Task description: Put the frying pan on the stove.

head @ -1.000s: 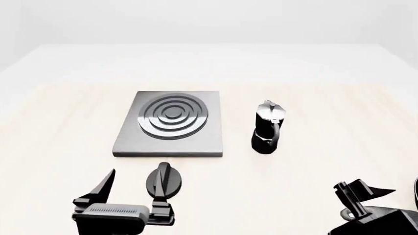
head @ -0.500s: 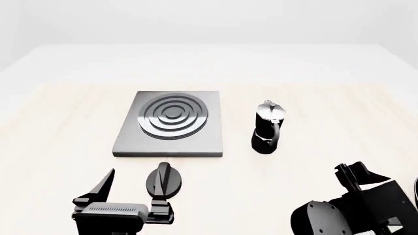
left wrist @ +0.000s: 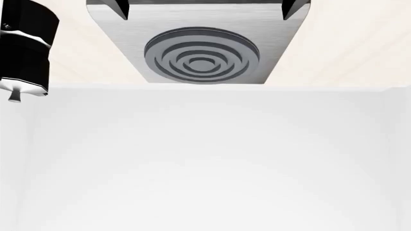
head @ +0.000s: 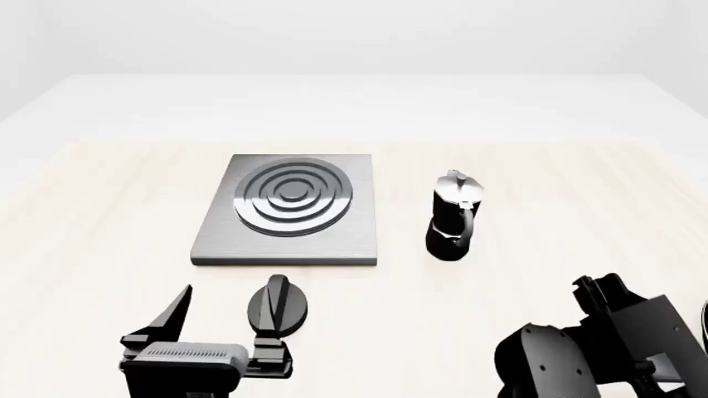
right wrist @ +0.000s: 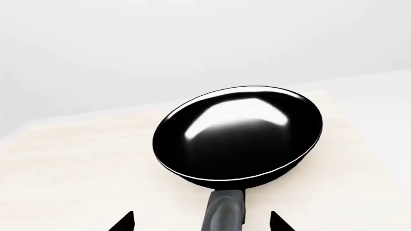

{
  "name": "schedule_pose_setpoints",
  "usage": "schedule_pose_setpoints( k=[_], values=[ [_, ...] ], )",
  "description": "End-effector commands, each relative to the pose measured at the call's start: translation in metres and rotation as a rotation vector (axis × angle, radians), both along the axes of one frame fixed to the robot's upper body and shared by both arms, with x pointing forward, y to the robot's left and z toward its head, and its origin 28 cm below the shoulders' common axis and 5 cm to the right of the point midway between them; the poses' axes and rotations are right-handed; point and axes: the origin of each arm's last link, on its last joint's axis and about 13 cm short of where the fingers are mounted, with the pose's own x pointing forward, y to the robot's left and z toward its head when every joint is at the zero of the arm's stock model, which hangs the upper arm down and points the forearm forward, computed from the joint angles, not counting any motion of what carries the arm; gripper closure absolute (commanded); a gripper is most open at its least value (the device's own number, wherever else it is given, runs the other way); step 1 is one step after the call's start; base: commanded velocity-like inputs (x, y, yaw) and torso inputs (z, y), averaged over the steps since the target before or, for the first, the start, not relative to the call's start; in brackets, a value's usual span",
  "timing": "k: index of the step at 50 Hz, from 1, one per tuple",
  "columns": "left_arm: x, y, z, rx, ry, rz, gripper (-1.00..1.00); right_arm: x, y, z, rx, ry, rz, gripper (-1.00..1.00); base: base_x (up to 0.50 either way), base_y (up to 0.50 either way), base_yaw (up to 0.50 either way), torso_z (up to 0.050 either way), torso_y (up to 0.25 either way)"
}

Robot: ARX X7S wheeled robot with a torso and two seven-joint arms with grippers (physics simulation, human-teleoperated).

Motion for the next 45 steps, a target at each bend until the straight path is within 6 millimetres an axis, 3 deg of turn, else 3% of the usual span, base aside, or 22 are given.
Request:
schedule_pose_setpoints(
  k=[1, 19, 45],
  values=[
    [0.000, 0.000, 0.000, -0.001, -0.001, 0.001, -1.00, 0.006, -0.004, -0.005, -0.010, 0.024, -0.029, -1.00, 0.00, 0.00, 0.00, 0.000, 0.015],
    [0.000, 0.000, 0.000, -0.003, -0.001, 0.000, -1.00, 0.017, -0.010, -0.020, 0.003, 0.081, -0.037, -1.00, 0.00, 0.00, 0.00, 0.000, 0.000],
    [0.000, 0.001, 0.000, -0.002, -0.002, 0.003, -1.00, 0.018, -0.022, -0.040, 0.023, 0.131, -0.049, -1.00, 0.00, 0.00, 0.00, 0.000, 0.000]
  ],
)
